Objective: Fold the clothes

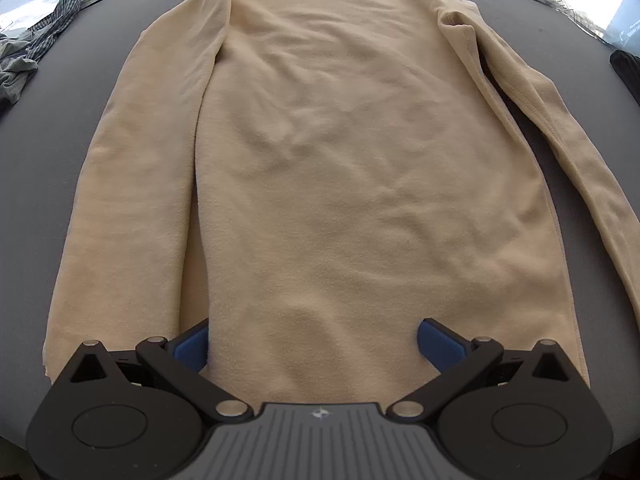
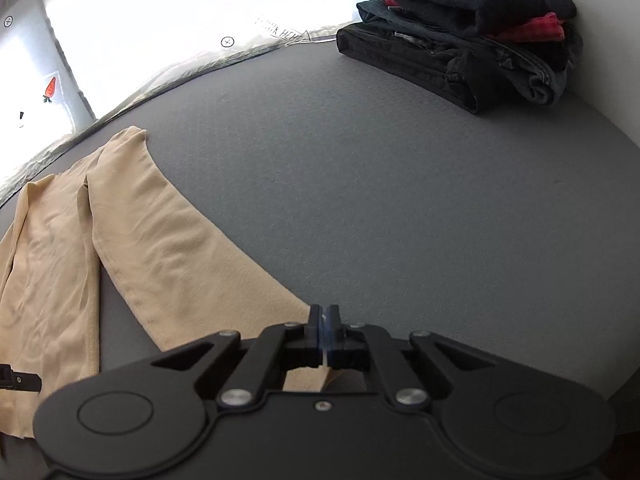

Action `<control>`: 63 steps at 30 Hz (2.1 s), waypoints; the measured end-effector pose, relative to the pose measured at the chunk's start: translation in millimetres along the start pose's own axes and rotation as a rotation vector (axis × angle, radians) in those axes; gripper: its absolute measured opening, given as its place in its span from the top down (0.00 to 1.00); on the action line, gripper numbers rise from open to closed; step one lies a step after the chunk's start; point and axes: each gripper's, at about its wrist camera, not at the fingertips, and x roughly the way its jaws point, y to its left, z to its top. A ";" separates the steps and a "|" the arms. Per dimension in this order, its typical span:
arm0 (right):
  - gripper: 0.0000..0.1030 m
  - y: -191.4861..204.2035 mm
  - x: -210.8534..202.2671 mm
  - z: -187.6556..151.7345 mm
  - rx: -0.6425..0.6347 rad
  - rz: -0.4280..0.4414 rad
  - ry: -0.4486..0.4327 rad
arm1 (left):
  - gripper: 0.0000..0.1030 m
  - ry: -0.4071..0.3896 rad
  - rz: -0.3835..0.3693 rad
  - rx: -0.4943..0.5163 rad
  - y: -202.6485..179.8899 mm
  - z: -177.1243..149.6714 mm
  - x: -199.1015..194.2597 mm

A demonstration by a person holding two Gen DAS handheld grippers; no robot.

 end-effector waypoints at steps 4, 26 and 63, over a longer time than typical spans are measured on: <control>0.99 -10.0 -0.2 26.8 -0.014 -0.066 -0.073 | 0.00 -0.001 0.000 0.000 -0.5 -0.2 -1.5; 0.97 -29.1 28.5 16.8 0.147 -0.115 -0.049 | 0.00 0.016 0.001 -0.004 -6.6 6.0 -10.0; 0.78 128.6 118.8 131.1 -0.293 0.120 -0.067 | 0.00 -0.116 0.049 -0.003 -12.5 137.9 -10.2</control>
